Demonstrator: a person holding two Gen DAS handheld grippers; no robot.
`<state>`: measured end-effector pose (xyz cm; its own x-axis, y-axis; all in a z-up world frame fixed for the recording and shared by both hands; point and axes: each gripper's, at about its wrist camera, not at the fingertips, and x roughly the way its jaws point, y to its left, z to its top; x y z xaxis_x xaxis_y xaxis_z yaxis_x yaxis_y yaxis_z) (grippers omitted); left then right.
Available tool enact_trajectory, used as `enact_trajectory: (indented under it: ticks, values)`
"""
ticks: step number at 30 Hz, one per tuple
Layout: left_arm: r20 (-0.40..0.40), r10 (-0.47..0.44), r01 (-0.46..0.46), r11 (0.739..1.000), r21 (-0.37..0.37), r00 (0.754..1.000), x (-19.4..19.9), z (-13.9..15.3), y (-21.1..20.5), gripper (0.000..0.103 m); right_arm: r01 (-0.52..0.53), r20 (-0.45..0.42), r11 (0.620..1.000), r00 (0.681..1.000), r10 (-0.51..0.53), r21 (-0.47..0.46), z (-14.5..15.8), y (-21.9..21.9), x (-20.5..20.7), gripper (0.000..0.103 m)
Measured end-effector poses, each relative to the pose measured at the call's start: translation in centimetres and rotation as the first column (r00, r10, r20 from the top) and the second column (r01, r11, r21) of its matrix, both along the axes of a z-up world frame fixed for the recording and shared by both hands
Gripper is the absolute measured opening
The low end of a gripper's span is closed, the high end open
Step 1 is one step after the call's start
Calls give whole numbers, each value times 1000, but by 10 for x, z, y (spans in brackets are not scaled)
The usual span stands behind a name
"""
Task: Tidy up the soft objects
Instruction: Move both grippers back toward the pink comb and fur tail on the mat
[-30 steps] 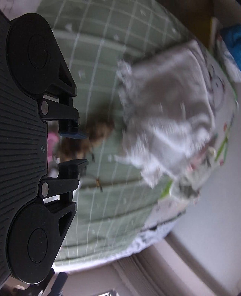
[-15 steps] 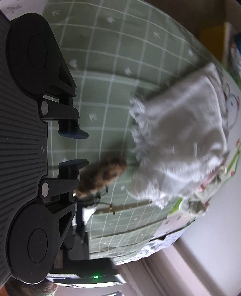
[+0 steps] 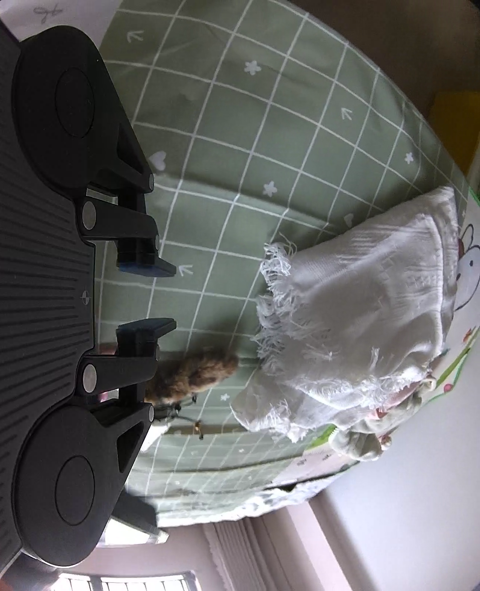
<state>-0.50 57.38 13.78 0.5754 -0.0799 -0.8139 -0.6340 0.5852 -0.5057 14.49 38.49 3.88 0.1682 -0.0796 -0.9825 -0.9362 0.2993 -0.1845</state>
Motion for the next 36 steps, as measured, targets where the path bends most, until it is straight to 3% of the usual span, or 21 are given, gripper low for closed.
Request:
enact_trajectory:
  ticks: [3, 7, 10, 12, 14, 17, 18, 21, 23, 28, 30, 34, 36]
  values:
    - [-26, -16, 17, 1000, 16, 1000, 10, -7, -4, 27, 52, -132, 993, 991, -38, 104, 17, -8, -18, 5]
    - [-34, -69, 70, 997, 18, 997, 34, -16, -18, 27, 74, -221, 967, 975, -20, 242, 34, -36, -52, 5]
    - [3, -146, 146, 988, 47, 989, 58, -16, -37, 27, 86, -187, 936, 982, -22, 342, 45, -70, -72, 8]
    - [31, -186, 184, 982, 45, 982, 79, -19, -51, 27, 59, -107, 919, 994, -19, 389, 54, -97, -84, 17]
    - [72, -165, 166, 986, -16, 984, 98, -26, -59, 27, 87, -73, 910, 995, -63, 406, 54, -118, -87, 25]
    - [95, -117, 127, 986, -108, 989, 127, -42, -74, 27, 207, -100, 884, 978, -182, 419, 54, -156, -83, 25]
    - [67, -123, 129, 988, -84, 990, 137, -45, -80, 27, 239, -106, 880, 971, -214, 411, 50, -164, -78, 25]
    - [-92, -173, 181, 980, 87, 981, 161, -49, -102, 27, 235, -73, 895, 972, -225, 380, 55, -175, -77, 25]
    - [-154, -232, 253, 957, 142, 961, 173, -53, -118, 27, 216, -51, 894, 976, -214, 393, 63, -187, -80, 25]
    - [-201, -384, 412, 902, 126, 901, 180, -66, -150, 28, 249, -75, 888, 968, -239, 386, 63, -205, -73, 26]
    - [-230, -437, 481, 856, 189, 869, 180, -64, -164, 31, 265, -76, 890, 964, -255, 371, 60, -205, -70, 26]
    - [-367, -466, 586, 721, 369, 805, 172, -59, -174, 37, 232, -54, 895, 972, -228, 382, 58, -200, -76, 26]
    - [-450, -428, 605, 691, 396, 784, 162, -65, -163, 35, 210, -38, 900, 977, -211, 381, 57, -196, -80, 26]
